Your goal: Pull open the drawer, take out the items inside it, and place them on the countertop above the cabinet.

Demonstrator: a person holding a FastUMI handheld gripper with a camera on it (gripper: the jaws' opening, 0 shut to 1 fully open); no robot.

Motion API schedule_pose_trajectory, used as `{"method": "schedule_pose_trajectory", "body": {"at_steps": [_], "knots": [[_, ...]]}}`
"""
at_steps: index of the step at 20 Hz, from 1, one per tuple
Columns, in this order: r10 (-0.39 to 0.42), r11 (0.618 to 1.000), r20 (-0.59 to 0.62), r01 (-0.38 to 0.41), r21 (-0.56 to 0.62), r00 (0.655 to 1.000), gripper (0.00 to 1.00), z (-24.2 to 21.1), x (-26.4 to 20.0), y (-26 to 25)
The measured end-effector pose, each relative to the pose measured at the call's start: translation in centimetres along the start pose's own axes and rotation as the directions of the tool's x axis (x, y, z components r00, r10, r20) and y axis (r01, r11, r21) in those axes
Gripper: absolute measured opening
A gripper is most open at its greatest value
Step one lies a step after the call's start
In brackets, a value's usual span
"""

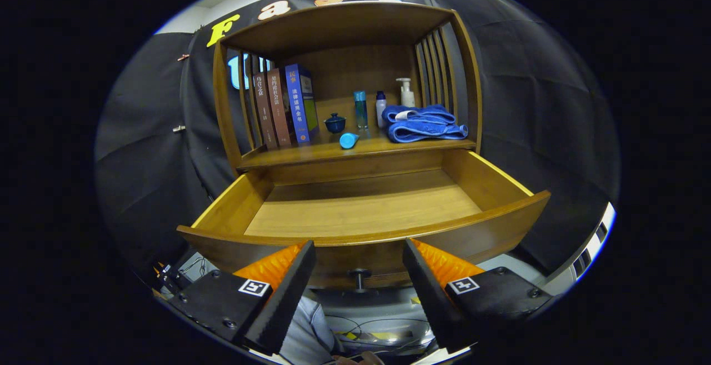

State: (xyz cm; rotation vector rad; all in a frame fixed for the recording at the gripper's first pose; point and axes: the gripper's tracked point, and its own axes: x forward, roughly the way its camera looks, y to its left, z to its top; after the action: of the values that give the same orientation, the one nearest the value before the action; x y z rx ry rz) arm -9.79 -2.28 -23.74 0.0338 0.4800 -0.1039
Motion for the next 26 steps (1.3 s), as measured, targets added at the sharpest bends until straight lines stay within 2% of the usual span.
{"method": "schedule_pose_trajectory", "body": {"at_steps": [2,7,12,26], "knots": [[-0.009,1.000,0.005,0.008,0.010,1.000,1.00,0.4,-0.5,-0.3],[-0.015,1.000,0.004,0.015,0.020,1.000,1.00,1.0,1.9,0.2],[-0.016,1.000,0.014,0.015,0.021,1.000,1.00,3.8,6.0,0.3],[-0.015,1.000,0.001,0.015,-0.002,1.000,1.00,7.7,17.5,0.6]]}}
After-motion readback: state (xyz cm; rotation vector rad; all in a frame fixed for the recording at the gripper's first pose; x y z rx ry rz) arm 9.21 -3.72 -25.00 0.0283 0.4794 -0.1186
